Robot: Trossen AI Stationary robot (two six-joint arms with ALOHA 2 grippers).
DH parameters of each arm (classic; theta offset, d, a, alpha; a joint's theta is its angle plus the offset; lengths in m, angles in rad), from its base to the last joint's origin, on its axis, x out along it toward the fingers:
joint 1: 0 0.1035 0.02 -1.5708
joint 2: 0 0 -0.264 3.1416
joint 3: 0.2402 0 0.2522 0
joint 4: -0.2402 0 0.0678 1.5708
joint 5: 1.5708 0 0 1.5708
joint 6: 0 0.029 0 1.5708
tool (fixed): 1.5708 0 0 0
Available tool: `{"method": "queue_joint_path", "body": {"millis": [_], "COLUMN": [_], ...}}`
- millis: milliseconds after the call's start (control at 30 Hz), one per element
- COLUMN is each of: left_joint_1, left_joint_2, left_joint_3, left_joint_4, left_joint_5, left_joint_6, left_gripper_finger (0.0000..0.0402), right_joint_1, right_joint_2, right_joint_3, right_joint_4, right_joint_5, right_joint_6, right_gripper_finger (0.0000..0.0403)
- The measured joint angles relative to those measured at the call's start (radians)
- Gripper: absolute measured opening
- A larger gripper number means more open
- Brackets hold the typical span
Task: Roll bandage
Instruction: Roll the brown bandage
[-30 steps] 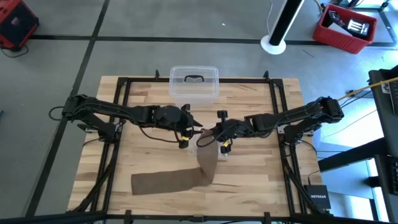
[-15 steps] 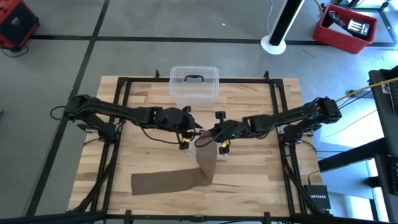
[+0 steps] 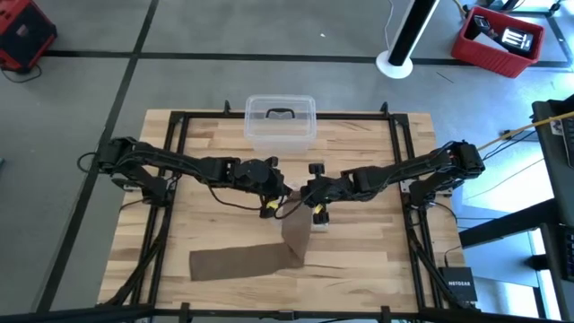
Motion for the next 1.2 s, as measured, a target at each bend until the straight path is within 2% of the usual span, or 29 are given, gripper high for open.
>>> {"method": "queue_joint_path", "body": {"millis": [167,267,400,467,600,833,967,1100,1200], "left_joint_1": [-0.015,-0.026,-0.036,-0.045,-0.061,-0.057,-0.044,-0.035,-0.057], "left_joint_2": [-0.052,-0.109,-0.183,-0.214,-0.264,-0.316,-0.320,-0.315,-0.317], "left_joint_3": [-0.003,-0.003,-0.002,-0.002,-0.001,0.014,0.112,0.248,0.274], "left_joint_4": [0.000,0.024,0.066,0.105,0.264,0.438,0.311,0.119,0.058], "left_joint_5": [-0.042,-0.063,-0.101,-0.112,-0.141,-0.201,-0.276,-0.316,-0.338], "left_joint_6": [0.033,0.072,0.112,0.152,0.241,0.326,0.350,0.343,0.338], "left_gripper_finger": [0.0005,0.0004,0.0003,0.0002,0.0002,0.0002,0.0002,0.0002,0.0002], "right_joint_1": [0.000,0.000,0.007,0.015,0.043,0.087,0.085,0.085,0.085], "right_joint_2": [-0.028,-0.062,-0.134,-0.192,-0.318,-0.568,-0.619,-0.617,-0.615], "right_joint_3": [0.106,0.194,0.281,0.285,0.218,-0.050,-0.138,-0.144,-0.128], "right_joint_4": [-0.185,-0.408,-0.611,-0.636,-0.592,-0.200,-0.047,-0.044,-0.046], "right_joint_5": [0.018,0.018,0.016,0.015,0.008,0.000,-0.005,0.021,0.003], "right_joint_6": [0.068,0.132,0.192,0.209,0.211,0.207,0.196,0.190,0.186], "right_gripper_finger": [0.0156,0.0192,0.0222,0.0229,0.0233,0.0232,0.0232,0.0232,0.0232]}}
